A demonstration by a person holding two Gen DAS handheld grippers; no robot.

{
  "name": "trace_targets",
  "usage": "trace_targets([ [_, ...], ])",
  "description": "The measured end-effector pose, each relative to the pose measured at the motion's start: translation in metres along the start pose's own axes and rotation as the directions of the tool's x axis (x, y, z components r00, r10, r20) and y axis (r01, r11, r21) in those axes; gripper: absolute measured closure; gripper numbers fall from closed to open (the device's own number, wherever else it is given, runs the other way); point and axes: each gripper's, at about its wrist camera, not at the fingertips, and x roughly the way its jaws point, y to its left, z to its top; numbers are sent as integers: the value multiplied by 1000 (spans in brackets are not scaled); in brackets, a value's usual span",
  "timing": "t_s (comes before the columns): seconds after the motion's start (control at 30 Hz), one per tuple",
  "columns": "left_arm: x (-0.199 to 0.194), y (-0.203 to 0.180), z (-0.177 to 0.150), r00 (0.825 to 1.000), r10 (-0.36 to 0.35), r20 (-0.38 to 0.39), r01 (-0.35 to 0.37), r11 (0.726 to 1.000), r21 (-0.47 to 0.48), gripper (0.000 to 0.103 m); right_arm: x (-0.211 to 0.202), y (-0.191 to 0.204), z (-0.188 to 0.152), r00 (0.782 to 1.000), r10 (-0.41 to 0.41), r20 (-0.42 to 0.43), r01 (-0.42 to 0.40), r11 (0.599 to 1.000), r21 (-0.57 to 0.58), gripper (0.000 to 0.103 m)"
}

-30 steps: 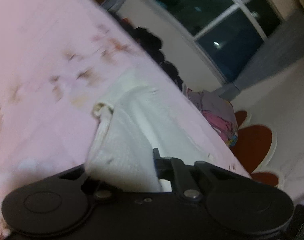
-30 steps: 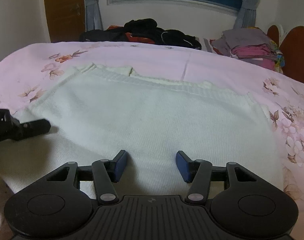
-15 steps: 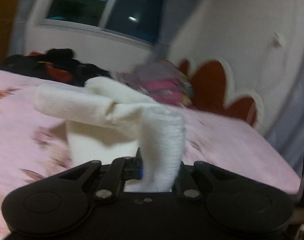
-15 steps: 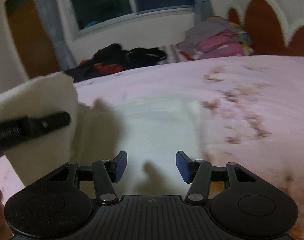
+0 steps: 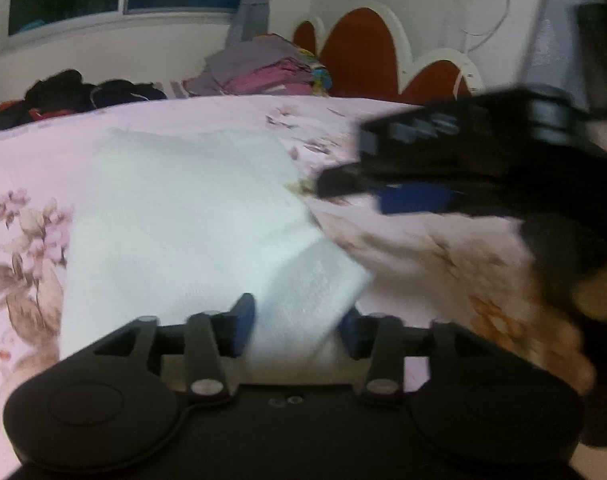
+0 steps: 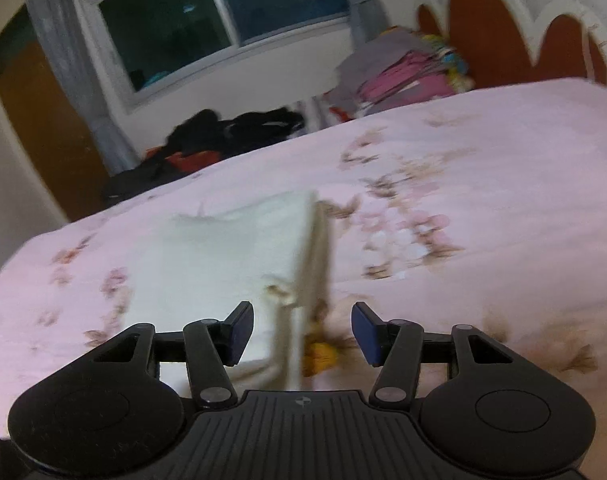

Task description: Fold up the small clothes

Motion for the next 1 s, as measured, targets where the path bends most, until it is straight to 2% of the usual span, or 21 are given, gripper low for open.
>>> trace_targets([
  [0.13, -26, 2, -12, 999, -51, -18, 51, 998, 21, 49, 17, 3, 0, 998, 36, -53, -35, 999, 14, 49],
  [0.23, -49, 19, -14, 999, -46, -2, 46, 999, -9, 46, 20, 7, -5, 994, 56, -90, -55, 998, 9, 49],
  [0.37, -67, 52, -5, 998, 53, 41, -49, 994, -99, 45, 22, 11, -14, 989, 60, -133, -62, 998, -6, 49],
  [0.47, -68, 81, 4, 991, 126, 36, -117, 976, -182, 45, 20, 11, -25, 985, 59, -160, -60, 998, -3, 49],
  [0.5, -66, 89, 6, 989, 142, 30, -133, 970, -205, 46, 18, 11, -30, 984, 56, -168, -58, 998, -6, 53],
  [0.53, -63, 96, 7, 988, 153, 23, -144, 962, -232, 46, 18, 11, -33, 982, 58, -178, -60, 998, -8, 72],
  [0.57, -60, 100, 9, 987, 159, 15, -151, 957, -248, 46, 17, 11, -37, 980, 54, -193, -57, 998, -9, 81],
  [0.6, -56, 105, 10, 987, 162, 5, -155, 952, -264, 46, 16, 11, -41, 979, 48, -199, -51, 999, -10, 85],
  [0.73, -42, 118, 13, 989, 140, -37, -144, 937, -318, 46, 14, 6, -48, 975, 38, -217, -37, 999, 9, 85],
  [0.77, -38, 122, 14, 989, 131, -62, -144, 929, -342, 46, 14, 7, -49, 975, 28, -222, -28, 1000, 3, 88],
  [0.8, -29, 125, 12, 989, 109, -97, -138, 918, -372, 46, 14, 9, -49, 973, 19, -229, -21, 1000, -6, 95],
  [0.87, -23, 127, 8, 989, 101, -109, -137, 904, -405, 46, 10, 12, -46, 974, 14, -228, -19, 1000, -20, 98],
  [1.0, -24, 119, 9, 992, 71, -108, -106, 926, -364, 46, -10, 14, -43, 983, -6, -183, -8, 997, -74, 99],
])
